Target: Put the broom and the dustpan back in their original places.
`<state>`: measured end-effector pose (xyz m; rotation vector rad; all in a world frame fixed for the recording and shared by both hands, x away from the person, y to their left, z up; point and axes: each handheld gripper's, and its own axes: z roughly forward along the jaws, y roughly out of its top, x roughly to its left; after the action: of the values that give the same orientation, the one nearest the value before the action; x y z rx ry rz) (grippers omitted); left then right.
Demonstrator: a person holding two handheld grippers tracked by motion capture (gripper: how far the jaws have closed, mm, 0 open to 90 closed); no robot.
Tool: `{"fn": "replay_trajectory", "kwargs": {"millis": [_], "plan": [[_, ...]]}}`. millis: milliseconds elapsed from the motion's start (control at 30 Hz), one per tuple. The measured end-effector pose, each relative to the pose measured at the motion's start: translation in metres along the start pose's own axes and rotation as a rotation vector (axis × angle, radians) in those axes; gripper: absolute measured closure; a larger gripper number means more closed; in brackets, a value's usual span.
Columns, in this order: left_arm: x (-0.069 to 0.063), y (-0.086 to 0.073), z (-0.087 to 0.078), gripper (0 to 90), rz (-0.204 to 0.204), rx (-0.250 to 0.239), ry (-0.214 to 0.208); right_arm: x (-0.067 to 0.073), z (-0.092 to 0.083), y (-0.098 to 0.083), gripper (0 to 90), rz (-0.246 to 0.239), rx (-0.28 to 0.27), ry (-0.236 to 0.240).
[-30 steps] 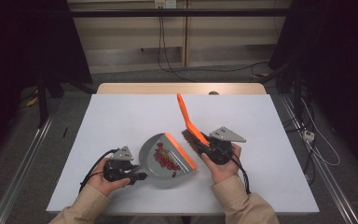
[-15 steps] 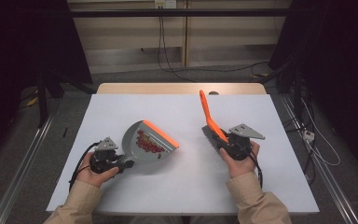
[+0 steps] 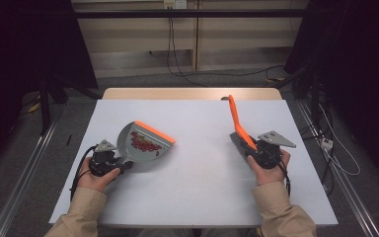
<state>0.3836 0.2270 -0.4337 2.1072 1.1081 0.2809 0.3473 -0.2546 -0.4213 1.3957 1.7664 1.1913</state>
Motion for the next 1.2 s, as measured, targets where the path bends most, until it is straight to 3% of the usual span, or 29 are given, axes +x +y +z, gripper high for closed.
{"fn": "replay_trajectory", "kwargs": {"millis": [200,667,933,1067,1200], "plan": [[0.007,0.0,0.001,63.6,-0.046,0.009,0.039,-0.011,-0.002,-0.003,71.1,0.01,0.007,-0.03],[0.016,-0.002,0.008,63.5,-0.103,0.027,0.128,-0.031,0.001,-0.01,71.1,-0.002,0.029,-0.126],[0.019,-0.003,0.008,63.4,-0.135,0.031,0.146,-0.042,0.004,-0.013,71.1,-0.024,0.04,-0.202],[0.017,-0.004,0.009,62.5,-0.132,0.021,0.15,-0.04,0.008,-0.018,71.0,-0.033,0.057,-0.208],[0.011,-0.006,0.01,55.0,-0.135,0.01,0.134,-0.033,0.009,-0.018,70.6,-0.041,0.059,-0.198]]}}
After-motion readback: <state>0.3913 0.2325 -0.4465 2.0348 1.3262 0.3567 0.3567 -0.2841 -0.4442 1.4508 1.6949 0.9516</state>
